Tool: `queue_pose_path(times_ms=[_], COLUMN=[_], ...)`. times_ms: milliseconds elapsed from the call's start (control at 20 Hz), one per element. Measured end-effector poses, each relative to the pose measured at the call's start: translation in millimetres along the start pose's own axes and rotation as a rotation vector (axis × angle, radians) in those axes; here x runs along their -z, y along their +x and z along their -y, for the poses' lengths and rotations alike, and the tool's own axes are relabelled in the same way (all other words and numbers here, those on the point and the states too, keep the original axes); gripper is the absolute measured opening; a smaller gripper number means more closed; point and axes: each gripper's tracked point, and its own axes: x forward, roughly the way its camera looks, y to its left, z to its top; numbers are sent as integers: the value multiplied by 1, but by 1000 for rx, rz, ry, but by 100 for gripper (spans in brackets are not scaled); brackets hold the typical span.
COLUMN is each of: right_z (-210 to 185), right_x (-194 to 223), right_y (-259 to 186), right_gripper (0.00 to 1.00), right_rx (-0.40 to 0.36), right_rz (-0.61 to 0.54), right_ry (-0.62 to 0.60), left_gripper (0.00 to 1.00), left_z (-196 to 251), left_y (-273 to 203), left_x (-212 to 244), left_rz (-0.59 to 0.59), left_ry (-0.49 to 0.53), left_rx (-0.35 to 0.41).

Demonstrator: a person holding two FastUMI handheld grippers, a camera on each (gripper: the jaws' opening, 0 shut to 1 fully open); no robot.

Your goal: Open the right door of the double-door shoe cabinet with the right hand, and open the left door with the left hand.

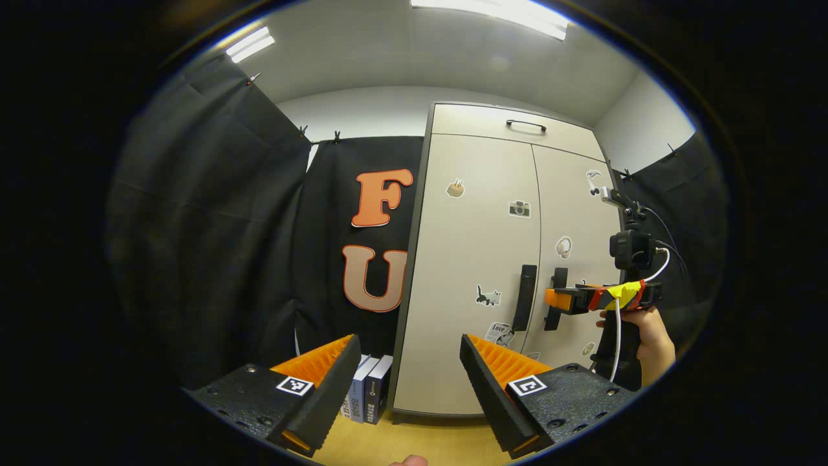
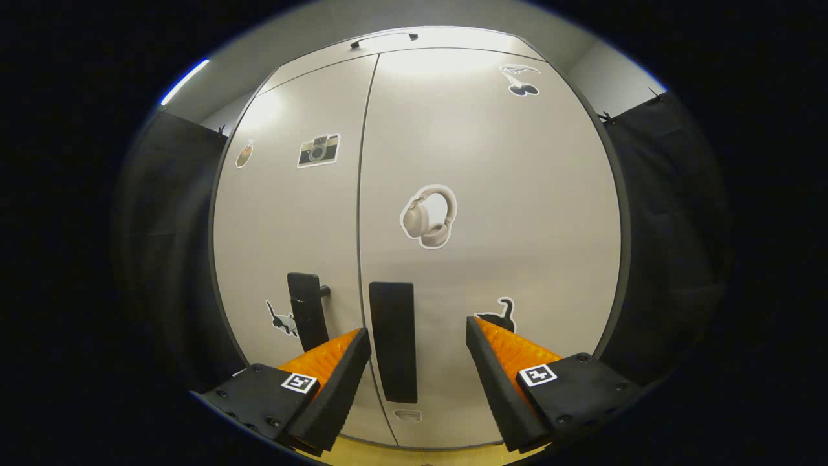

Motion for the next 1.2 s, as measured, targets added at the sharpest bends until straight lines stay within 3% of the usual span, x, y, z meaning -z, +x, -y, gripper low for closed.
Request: queue_pose_path(times_ms=[50, 100, 150, 200, 300, 350, 550, 750, 850, 900, 1000, 1150, 1200], right_z=[0, 0, 1, 4, 8, 7, 9, 8, -2, -10, -15, -17, -16], right_x=[2, 3, 5, 5, 7, 5, 3, 3, 3, 4, 4, 6, 7], right_y=[3, 4, 6, 8, 10, 11, 12, 12, 13, 12, 12, 12, 12], right_gripper=[93, 98, 93, 98, 98, 93, 97, 95, 93, 78, 48, 30, 30], right_rx=[2, 6, 17, 31, 57, 62, 92, 93, 65, 44, 29, 10, 11], right_rz=[-3, -3, -2, 1, 0, 15, 33, 45, 57, 62, 72, 53, 44], right_ry=[4, 5, 4, -1, -9, -11, -19, -33, -36, -31, -18, 15, 13], left_gripper=[94, 94, 94, 94, 94, 94, 94, 91, 94, 91, 94, 94, 94], left_z=[-1, -2, -2, -2, -3, -3, -4, -4, -3, -2, 0, 1, 1], left_y=[2, 2, 2, 3, 4, 6, 7, 9, 10, 10, 9, 7, 8], left_x=[1, 2, 2, 4, 5, 3, 5, 4, 5, 5, 4, 3, 3], left_rz=[-1, -3, -4, -4, -1, 1, 1, 6, 8, 9, 10, 13, 11], left_ry=[-1, -1, 0, 4, 12, 16, 15, 27, 32, 32, 29, 10, 4], left_rx=[-2, -3, -3, -2, 0, -1, 5, 10, 15, 19, 27, 34, 37])
